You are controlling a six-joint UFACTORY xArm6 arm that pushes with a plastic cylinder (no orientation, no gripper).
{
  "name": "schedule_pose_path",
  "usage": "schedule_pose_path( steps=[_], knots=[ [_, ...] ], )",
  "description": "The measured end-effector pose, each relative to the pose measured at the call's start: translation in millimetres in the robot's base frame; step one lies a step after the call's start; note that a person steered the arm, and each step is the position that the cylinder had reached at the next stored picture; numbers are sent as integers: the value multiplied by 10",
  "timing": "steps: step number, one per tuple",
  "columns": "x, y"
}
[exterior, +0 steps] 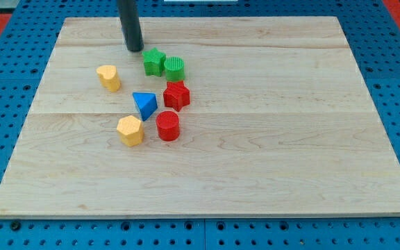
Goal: Push the blue cube towards the top left side of the board
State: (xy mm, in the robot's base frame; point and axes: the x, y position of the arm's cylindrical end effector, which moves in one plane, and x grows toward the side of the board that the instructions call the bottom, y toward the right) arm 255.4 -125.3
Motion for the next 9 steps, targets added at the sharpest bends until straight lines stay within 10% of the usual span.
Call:
schedule_pose_path(
  steps=[2, 9],
  knots=[
    [-160, 806],
    [-474, -31]
  ],
)
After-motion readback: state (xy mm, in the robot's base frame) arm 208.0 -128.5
